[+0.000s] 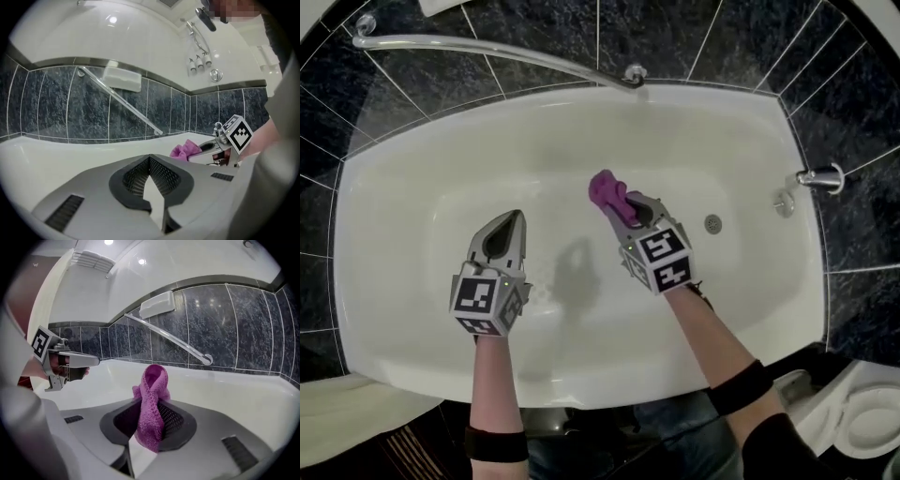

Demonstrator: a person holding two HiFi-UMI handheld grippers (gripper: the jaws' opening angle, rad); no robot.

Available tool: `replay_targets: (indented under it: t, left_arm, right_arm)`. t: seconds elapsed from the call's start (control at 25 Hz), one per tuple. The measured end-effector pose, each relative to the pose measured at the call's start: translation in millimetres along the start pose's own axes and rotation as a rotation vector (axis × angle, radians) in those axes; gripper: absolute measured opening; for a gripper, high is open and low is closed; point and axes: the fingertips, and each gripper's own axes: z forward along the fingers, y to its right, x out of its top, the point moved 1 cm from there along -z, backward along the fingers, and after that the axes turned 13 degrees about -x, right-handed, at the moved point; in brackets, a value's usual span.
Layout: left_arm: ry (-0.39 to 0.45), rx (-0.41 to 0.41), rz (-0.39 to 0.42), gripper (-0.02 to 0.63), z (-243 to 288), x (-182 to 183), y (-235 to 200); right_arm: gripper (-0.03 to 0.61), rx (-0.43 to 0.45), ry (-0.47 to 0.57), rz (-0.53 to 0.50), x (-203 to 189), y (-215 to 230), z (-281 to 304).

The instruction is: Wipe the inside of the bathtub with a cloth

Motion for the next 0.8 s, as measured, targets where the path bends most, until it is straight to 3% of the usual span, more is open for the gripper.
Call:
replay_targets:
  t: [0.28,0.48,0.8]
  left_arm:
    - [0.011,0.056,-0.044,-0.003,52,-55,-29]
    - [0.05,0.117,-0.069,-0.003,58,-82,-37]
    - [0.061,0.113,-0.015,-0.002,68,-83,-41]
  right_arm:
    - [0.106,-0.012,0.058,-0.057,-1,-1,82]
    - [0.106,-0.024,0.049,-0.023,-14,-1,129]
    - [0.112,-0.05,0.08,-0.056,-4,-7,177]
